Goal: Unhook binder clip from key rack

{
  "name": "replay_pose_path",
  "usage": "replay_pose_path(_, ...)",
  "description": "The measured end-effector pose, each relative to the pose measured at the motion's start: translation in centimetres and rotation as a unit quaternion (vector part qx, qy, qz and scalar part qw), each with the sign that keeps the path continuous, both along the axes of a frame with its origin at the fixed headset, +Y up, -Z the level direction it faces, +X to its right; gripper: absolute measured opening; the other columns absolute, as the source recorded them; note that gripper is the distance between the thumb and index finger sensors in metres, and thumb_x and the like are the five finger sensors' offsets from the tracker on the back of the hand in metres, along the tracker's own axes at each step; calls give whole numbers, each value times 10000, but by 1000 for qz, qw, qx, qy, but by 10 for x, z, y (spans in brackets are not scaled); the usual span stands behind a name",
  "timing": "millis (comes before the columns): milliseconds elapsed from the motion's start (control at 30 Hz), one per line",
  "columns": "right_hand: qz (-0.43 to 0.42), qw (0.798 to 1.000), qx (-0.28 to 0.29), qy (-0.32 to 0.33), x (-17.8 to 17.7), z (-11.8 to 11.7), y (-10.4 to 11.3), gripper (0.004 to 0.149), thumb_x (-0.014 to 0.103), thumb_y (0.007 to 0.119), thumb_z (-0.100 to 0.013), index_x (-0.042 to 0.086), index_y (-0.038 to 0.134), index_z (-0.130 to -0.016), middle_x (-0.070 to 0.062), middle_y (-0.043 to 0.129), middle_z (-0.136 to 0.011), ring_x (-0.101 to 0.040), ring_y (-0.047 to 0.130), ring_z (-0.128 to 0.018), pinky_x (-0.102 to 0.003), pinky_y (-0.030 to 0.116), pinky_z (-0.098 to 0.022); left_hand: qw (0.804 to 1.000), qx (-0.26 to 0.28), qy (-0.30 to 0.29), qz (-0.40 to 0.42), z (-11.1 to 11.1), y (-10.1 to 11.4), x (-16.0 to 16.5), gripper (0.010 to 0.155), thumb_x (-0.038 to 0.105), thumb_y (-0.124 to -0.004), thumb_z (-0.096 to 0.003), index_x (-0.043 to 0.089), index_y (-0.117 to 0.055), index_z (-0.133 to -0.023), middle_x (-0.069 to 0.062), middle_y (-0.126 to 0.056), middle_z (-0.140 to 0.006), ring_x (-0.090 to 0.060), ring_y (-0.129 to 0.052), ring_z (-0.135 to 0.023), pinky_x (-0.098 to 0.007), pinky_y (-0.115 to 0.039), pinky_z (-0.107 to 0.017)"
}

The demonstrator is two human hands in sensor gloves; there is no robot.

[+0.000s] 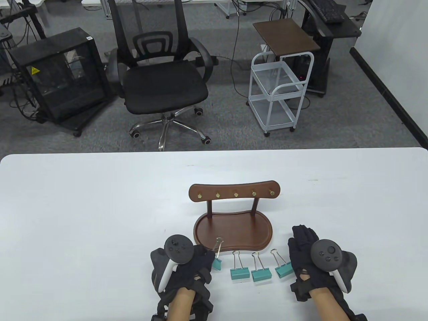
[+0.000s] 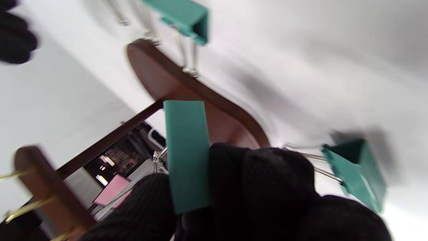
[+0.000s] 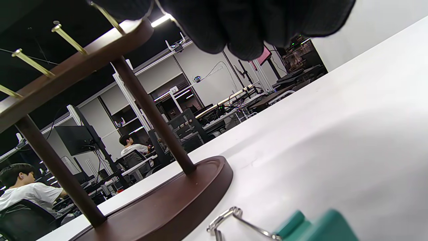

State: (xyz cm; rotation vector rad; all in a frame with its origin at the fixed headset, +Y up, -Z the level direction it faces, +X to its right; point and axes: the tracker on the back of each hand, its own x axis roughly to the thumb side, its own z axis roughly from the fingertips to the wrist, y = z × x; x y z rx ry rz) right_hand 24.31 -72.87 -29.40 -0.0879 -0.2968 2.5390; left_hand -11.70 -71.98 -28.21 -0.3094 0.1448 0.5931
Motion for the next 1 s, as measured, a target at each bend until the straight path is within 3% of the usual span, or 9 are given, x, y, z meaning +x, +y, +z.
replay_pose_path(233, -1, 1000, 0, -3, 1, 0, 0, 578, 485, 637, -410, 166, 670, -891, -148, 685, -969, -403, 618, -880, -507, 630, -613, 997, -54, 0, -58, -1, -13, 9, 488, 526, -744, -567, 164, -849, -877, -99, -1002, -638, -254, -1005, -431, -437, -843, -293)
replay_pose_path(1000, -9, 1000, 1, 1, 1, -1, 1, 578, 485, 638, -410, 166, 671, -891, -149, 685, -970, -404, 619, -879, -506, 631, -613, 988, -95, 4, -121, -4, -28, 16, 470, 520, -717, -575, 175, -853, -864, -91, -1006, -608, -248, -1000, -402, -436, -840, -278)
